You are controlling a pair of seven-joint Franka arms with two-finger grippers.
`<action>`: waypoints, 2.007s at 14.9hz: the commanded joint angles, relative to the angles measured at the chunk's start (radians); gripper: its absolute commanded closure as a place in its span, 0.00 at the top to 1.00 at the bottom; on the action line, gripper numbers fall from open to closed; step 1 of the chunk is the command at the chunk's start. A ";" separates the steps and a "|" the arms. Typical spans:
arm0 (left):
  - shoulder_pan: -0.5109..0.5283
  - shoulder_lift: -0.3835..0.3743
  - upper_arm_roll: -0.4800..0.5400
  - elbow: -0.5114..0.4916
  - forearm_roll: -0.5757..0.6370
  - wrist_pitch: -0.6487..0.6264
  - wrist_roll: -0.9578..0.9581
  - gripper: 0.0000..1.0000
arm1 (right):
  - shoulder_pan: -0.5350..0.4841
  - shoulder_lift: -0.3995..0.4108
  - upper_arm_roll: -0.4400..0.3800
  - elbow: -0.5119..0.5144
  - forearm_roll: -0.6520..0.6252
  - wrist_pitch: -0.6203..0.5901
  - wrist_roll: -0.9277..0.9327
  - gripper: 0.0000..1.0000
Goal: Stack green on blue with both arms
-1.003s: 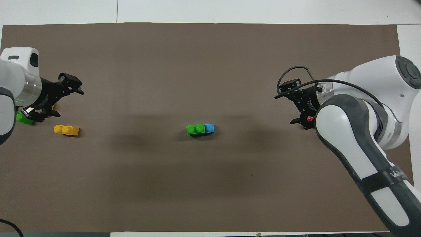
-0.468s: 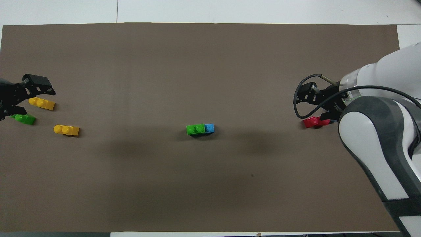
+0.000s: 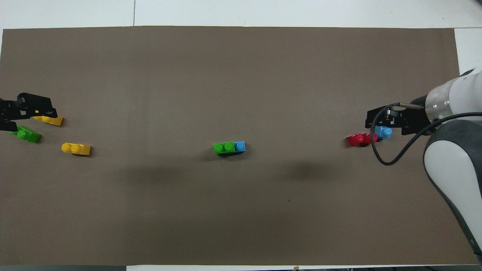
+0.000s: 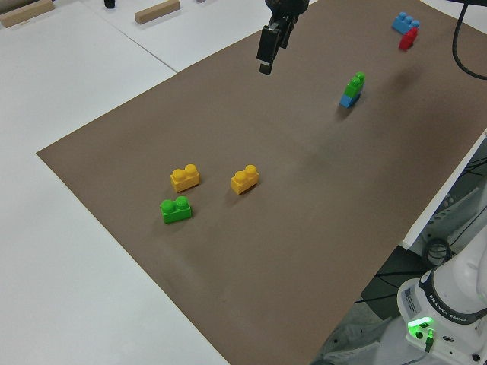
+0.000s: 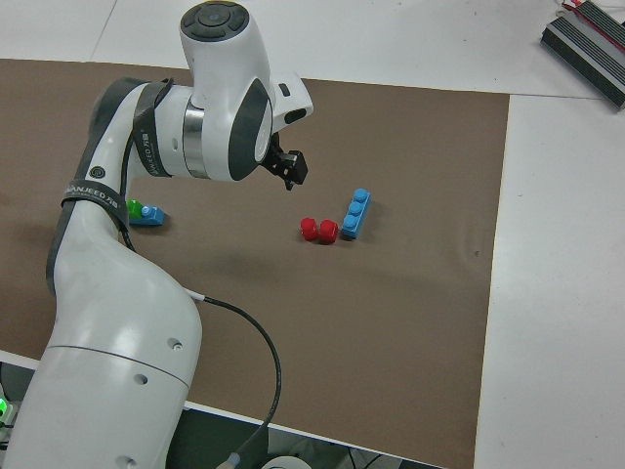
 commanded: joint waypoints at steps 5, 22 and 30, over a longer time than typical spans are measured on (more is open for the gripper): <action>0.002 0.013 -0.010 0.085 0.012 -0.114 0.096 1.00 | -0.052 -0.019 0.012 0.102 -0.076 -0.143 -0.178 1.00; 0.073 0.033 -0.119 0.143 0.065 -0.135 0.177 1.00 | -0.086 0.039 0.011 0.233 -0.077 -0.235 -0.176 1.00; 0.070 0.027 -0.119 0.128 0.062 -0.137 0.175 1.00 | -0.086 0.039 0.014 0.227 -0.123 -0.236 -0.176 1.00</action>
